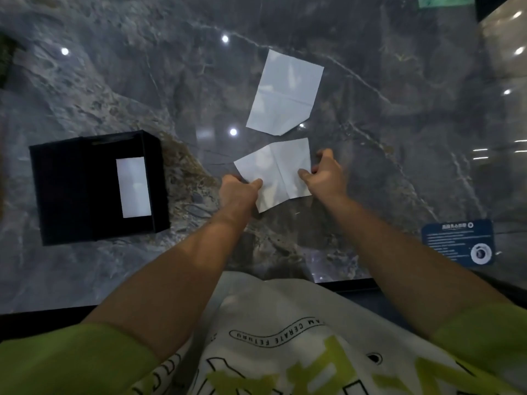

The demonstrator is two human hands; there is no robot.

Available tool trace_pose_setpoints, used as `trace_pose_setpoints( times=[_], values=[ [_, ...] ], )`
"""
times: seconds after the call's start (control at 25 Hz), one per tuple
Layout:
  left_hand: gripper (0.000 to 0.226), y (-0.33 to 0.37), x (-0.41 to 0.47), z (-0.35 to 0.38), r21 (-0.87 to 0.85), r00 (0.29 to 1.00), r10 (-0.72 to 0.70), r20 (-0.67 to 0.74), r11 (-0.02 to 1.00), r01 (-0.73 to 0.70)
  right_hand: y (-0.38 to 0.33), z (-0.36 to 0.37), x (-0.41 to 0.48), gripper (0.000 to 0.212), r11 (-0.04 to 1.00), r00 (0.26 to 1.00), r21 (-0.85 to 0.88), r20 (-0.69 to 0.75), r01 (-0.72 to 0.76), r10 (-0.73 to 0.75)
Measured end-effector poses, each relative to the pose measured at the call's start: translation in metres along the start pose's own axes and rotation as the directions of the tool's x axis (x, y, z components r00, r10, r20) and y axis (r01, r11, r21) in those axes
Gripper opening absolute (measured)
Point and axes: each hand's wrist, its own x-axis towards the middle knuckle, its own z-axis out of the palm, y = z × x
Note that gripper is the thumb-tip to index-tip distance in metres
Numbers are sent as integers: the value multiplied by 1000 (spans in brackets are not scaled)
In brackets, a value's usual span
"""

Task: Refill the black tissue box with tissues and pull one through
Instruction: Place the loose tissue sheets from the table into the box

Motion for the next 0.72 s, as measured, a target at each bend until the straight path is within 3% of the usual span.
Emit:
trace_pose_setpoints(
  times=[0.2, 0.36, 0.56, 0.72],
  values=[
    [37, 1, -1, 8, 44, 998, -56, 4, 997, 55, 0, 4, 3, 30, 980, 1000, -200, 29, 11, -5],
    [31, -1, -2, 8, 28, 999, -43, 8, 999, 43, 2, 5, 5, 11, 976, 998, -218, 55, 21, -9],
    [27, -5, -2, -4, -76, 998, 18, 67, 997, -13, 3, 1, -5, 9, 990, 997, 123, 3, 75, -75],
    [36, -7, -3, -22, -208, 974, 101, 202, 977, -58, -3, -6, -24, 8, 934, 988, 345, 89, 89, -127]
  ],
)
